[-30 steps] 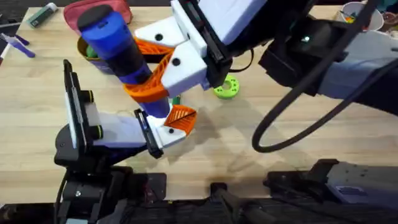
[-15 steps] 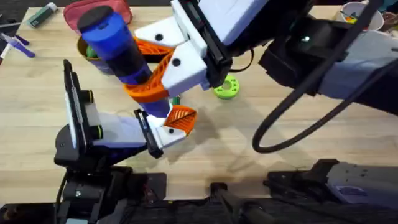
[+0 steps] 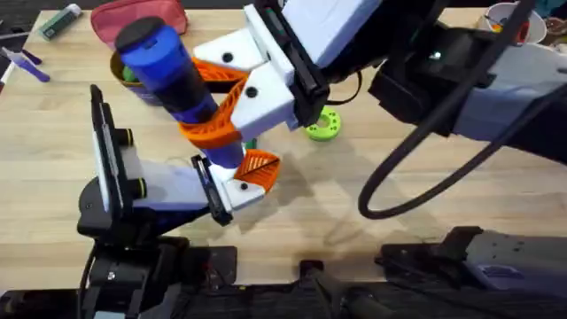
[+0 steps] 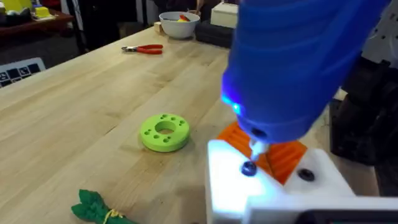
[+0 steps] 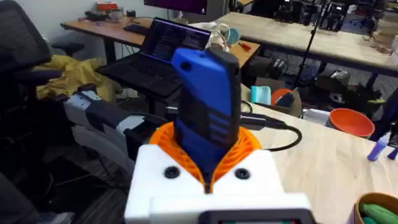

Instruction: Pick up the gripper from the table and insert it into the empty holder that is missing its gripper. Then pick up a screw, insert it into the mounting hole, and use the screwdriver to tighten it. Finally, clean up the table by picking up the vegetable and placing it into the bucket.

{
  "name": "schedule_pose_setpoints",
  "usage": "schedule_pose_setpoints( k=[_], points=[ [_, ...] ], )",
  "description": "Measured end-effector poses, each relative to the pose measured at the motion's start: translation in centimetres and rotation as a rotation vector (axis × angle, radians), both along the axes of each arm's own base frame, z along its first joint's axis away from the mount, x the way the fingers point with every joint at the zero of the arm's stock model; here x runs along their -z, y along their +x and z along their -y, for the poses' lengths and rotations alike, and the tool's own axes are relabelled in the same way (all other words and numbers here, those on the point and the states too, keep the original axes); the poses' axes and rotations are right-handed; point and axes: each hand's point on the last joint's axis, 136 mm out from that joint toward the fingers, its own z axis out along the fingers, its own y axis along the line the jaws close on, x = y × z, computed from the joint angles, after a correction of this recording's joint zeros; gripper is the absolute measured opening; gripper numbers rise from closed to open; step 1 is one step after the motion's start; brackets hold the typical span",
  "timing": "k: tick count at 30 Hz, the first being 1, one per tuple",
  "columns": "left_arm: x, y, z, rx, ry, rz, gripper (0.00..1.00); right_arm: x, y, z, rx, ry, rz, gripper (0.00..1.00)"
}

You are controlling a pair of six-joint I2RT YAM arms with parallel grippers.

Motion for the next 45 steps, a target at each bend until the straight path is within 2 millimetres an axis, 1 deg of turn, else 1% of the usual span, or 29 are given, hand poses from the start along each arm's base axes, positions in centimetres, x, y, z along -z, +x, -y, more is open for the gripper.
schedule_pose_setpoints(
  k=[13,23,45],
  points=[
    [0.00,0.00,0.00,0.000,0.000,0.000,0.020,0.01,0.30,-0.13,0.019,0.002,0.004,0.026],
    [0.00,0.00,0.00,0.000,0.000,0.000,0.020,0.06,-0.25,-0.40,0.006,-0.001,0.002,0.026],
    [0.00,0.00,0.00,0.000,0.000,0.000,0.020,0.05,-0.24,-0.40,0.006,0.007,0.017,0.026]
  ],
)
